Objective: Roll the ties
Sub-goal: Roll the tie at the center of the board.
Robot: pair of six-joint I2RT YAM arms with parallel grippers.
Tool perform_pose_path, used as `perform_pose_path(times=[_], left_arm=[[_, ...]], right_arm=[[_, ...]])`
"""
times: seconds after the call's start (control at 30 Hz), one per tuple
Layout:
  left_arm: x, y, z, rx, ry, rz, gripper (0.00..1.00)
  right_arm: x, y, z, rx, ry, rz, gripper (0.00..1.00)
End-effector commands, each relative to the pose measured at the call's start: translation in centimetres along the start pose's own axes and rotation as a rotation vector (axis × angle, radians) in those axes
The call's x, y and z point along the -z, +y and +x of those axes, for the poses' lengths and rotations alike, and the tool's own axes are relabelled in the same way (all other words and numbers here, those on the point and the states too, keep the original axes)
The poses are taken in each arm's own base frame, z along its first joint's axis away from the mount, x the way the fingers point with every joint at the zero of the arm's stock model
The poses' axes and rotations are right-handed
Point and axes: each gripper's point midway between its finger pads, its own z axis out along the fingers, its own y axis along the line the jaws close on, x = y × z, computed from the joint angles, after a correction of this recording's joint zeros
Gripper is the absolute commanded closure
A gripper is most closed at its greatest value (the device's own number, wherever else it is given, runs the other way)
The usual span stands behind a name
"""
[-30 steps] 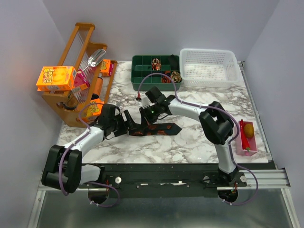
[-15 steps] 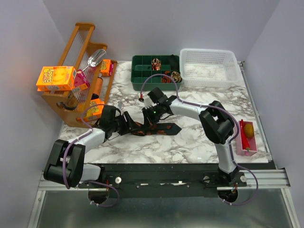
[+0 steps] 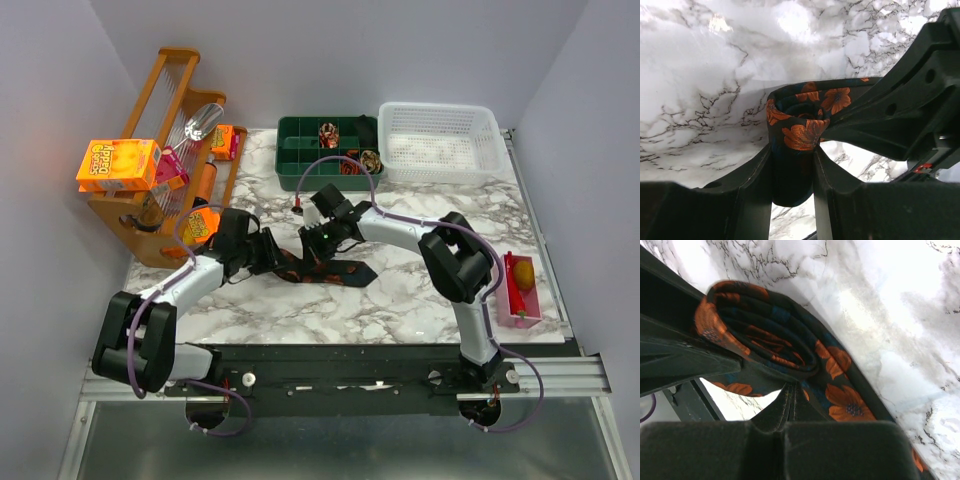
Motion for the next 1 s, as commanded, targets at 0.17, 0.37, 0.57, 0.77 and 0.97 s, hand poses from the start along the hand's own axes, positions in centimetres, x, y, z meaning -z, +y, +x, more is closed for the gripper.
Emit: perform_pose_path(times=[0.17, 0.37, 0.57, 0.77, 0.97], left_arm=[[0.9, 0.0, -0.1, -0.172, 0.044, -0.280, 0.68], [0.7, -0.6, -0.4, -0.231, 0.053, -0.392, 0.68], [1.0, 0.0, -1.0, -0.270, 0.037, -0.504, 0.68], [1.7, 0.8, -1.6, -0.286, 0.007, -0.580, 0.68], [2.3, 1.6, -1.6, -0.332, 0.007, -0.672, 0.68]], right_arm=[[-1.6, 0.1, -0.2, -0.042, 0.009, -0.047, 1.00], [-2.3, 0.5, -0.6, -0.069, 0.009, -0.078, 0.99], [-2.2, 0.9, -0.7, -0.072, 0.005, -0.091, 1.00], [-1.1, 1.2, -0.5, -0.058, -0.007, -0.080, 1.00], [0.8, 2.1, -1.4, -0.050, -0.042, -0.099, 1.00]])
